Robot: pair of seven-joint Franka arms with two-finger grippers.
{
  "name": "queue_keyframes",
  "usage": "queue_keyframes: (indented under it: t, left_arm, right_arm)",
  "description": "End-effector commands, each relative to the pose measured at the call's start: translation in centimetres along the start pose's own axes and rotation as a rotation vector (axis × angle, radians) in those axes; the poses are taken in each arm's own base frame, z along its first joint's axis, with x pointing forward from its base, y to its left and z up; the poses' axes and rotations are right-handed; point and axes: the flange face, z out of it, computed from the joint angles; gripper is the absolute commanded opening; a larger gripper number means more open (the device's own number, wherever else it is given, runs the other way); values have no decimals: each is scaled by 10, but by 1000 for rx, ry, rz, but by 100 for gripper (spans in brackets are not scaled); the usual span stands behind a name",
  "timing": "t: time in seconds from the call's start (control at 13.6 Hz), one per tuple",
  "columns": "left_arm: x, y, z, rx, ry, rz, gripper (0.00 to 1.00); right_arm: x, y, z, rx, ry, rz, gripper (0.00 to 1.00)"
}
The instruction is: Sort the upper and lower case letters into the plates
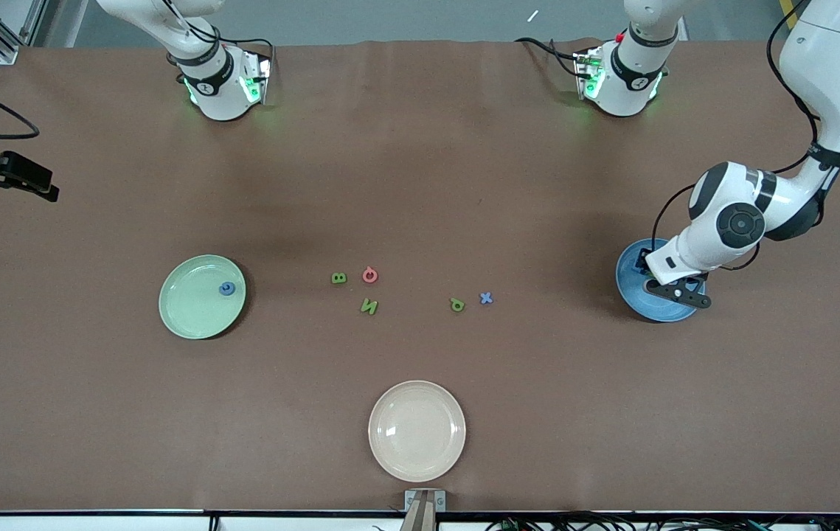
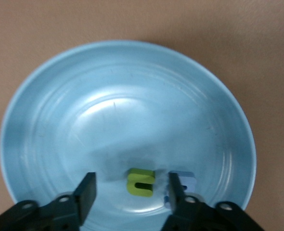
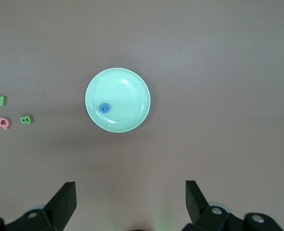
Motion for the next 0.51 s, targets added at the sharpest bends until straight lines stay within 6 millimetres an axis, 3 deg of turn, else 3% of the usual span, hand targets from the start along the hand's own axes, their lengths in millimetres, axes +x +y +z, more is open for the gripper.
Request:
queue_keyframes:
  t: [0.0,0.29,0.44]
  left_arm:
    - [6,12,-35,48,9,50,99]
    - [31,67,-69,3,15,27,99]
    - [45,115,-81,-9,38,-12,99]
  right_arm:
    - [-25,7,-2,9,13,6,100]
    - [-27,10,0,10,10,12,100]
    - [-31,10,-3,11,16,12,100]
